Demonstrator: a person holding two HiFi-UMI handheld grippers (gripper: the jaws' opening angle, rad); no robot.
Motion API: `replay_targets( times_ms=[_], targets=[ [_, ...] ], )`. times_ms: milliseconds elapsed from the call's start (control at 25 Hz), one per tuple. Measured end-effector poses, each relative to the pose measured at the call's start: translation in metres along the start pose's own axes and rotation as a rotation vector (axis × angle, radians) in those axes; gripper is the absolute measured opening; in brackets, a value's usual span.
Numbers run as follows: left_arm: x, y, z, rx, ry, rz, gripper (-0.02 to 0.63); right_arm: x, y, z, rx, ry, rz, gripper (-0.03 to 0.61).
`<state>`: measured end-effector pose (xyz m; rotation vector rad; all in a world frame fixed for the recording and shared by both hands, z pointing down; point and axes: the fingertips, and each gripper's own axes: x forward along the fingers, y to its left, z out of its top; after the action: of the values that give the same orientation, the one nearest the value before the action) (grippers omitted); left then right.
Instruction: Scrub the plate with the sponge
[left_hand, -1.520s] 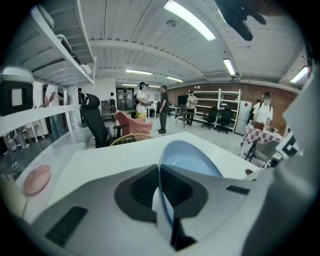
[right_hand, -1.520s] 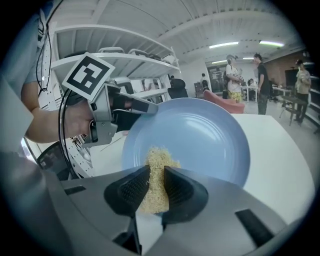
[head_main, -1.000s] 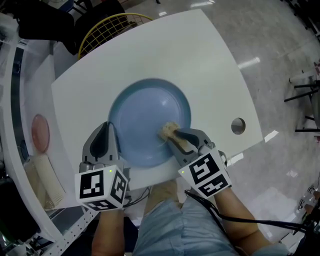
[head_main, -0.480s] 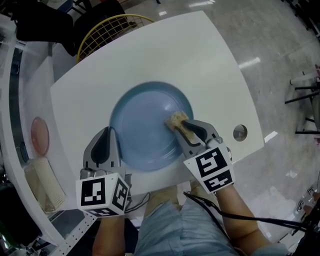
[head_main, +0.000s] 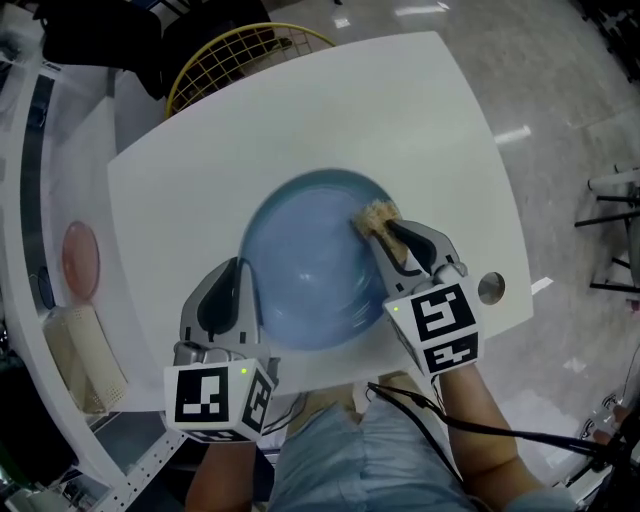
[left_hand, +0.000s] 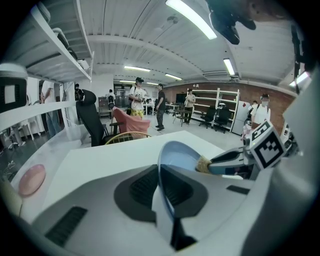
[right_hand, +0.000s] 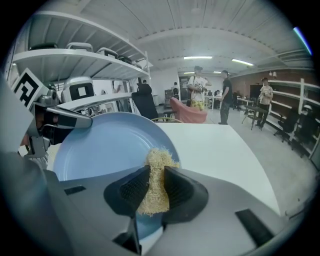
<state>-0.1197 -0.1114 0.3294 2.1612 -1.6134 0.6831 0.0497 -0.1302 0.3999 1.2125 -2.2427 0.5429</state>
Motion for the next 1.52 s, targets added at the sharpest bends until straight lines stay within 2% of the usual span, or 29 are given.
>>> replay_targets(
  times_ms=[520, 1160, 1520],
  targets=[
    [0.007, 0.005, 0.01, -0.021, -0.013, 0.0, 0.023, 0.025, -0.003, 0.043, -0.059, -0.05, -0.01, 0.095],
    [-0.001, 0.013, 0.003, -0.066, -0.022, -0.007, 0.023, 0.038, 0.046, 0.079, -0.119, -0.141, 0.035, 0.095],
    [-0.001, 0.019, 0.002, -0.104, -0.03, -0.003, 0.023, 0.034, 0.083, 0.087, -0.195, -0.179, 0.1, 0.095]
  ],
)
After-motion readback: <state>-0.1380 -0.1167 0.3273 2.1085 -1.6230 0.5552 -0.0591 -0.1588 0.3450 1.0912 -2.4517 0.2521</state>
